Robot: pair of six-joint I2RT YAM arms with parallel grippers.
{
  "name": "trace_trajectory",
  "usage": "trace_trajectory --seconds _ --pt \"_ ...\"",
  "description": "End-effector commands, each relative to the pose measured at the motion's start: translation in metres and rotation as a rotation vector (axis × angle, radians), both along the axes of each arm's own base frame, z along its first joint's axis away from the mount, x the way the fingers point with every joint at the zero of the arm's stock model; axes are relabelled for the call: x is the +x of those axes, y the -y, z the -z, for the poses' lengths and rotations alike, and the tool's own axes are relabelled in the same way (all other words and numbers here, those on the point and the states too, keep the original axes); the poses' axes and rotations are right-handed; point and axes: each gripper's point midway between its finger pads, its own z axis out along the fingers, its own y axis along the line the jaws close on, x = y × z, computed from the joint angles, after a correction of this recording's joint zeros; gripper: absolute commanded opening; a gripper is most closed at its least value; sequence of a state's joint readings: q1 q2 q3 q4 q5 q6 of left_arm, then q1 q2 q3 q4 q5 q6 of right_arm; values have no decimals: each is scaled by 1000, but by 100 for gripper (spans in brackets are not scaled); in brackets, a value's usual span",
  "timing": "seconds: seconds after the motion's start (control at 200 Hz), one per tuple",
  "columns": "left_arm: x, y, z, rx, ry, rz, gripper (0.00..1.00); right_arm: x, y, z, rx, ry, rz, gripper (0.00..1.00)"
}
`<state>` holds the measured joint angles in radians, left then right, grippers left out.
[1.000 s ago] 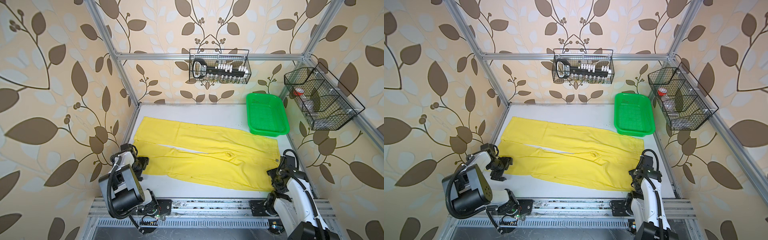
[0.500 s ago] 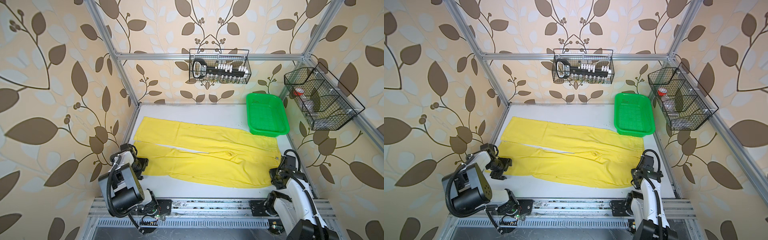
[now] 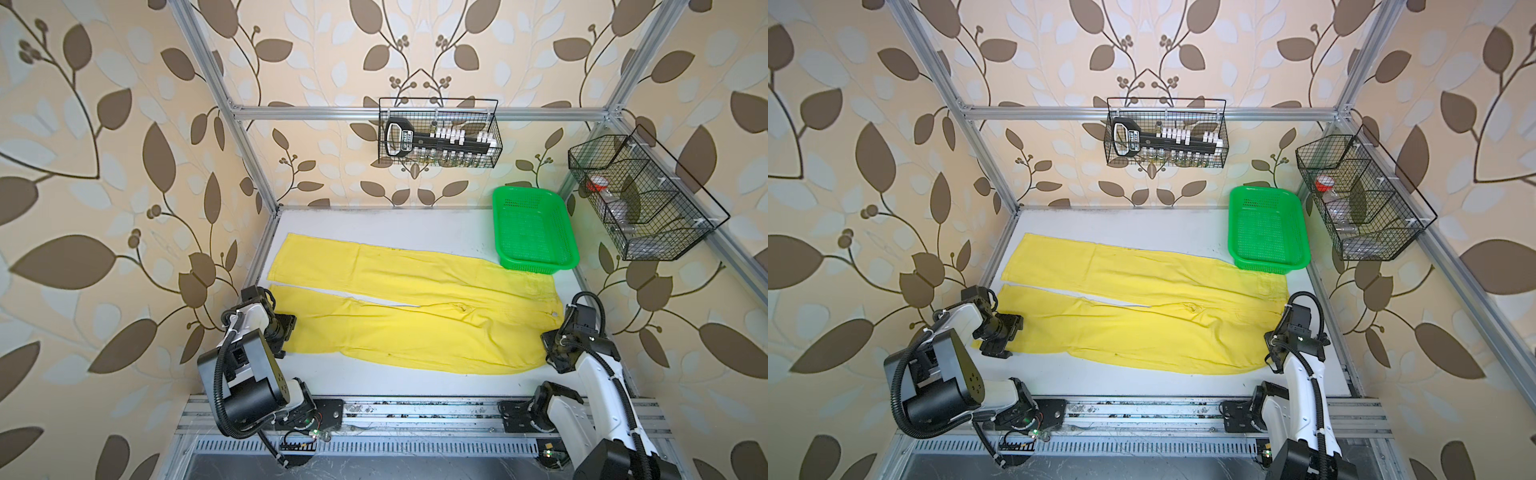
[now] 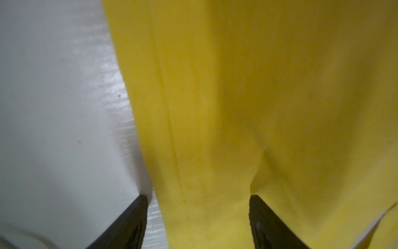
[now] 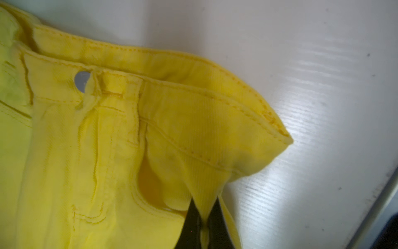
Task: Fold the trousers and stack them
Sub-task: 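Grasp the waistband corner with the right gripper while the left grips the leg hem, then lift and fold the trousers lengthwise away from the robot with both grippers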
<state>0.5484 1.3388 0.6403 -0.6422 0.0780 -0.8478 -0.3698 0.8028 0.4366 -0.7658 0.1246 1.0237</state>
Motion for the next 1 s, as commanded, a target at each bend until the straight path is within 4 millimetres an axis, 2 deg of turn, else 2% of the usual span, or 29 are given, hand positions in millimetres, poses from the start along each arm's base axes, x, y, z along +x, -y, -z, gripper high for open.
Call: trace_trajectory --seconds 0.0,0.165,0.35,0.505,0.755,0.995 --pt "9 -19 12 67 13 -18 76 6 10 -12 -49 15 13 0" --pt "11 -8 25 2 36 -41 65 9 10 -15 -46 26 9 0" --pt "7 -8 28 13 19 -24 31 10 12 -19 -57 26 -1 0" --pt "11 -13 6 38 29 9 0 12 13 -32 -79 37 -9 0" --pt "14 -28 -66 169 106 26 0 1 16 -66 -130 49 -16 0" --pt "-5 -24 -105 244 145 12 0 -20 10 -78 -145 4 -52 0"
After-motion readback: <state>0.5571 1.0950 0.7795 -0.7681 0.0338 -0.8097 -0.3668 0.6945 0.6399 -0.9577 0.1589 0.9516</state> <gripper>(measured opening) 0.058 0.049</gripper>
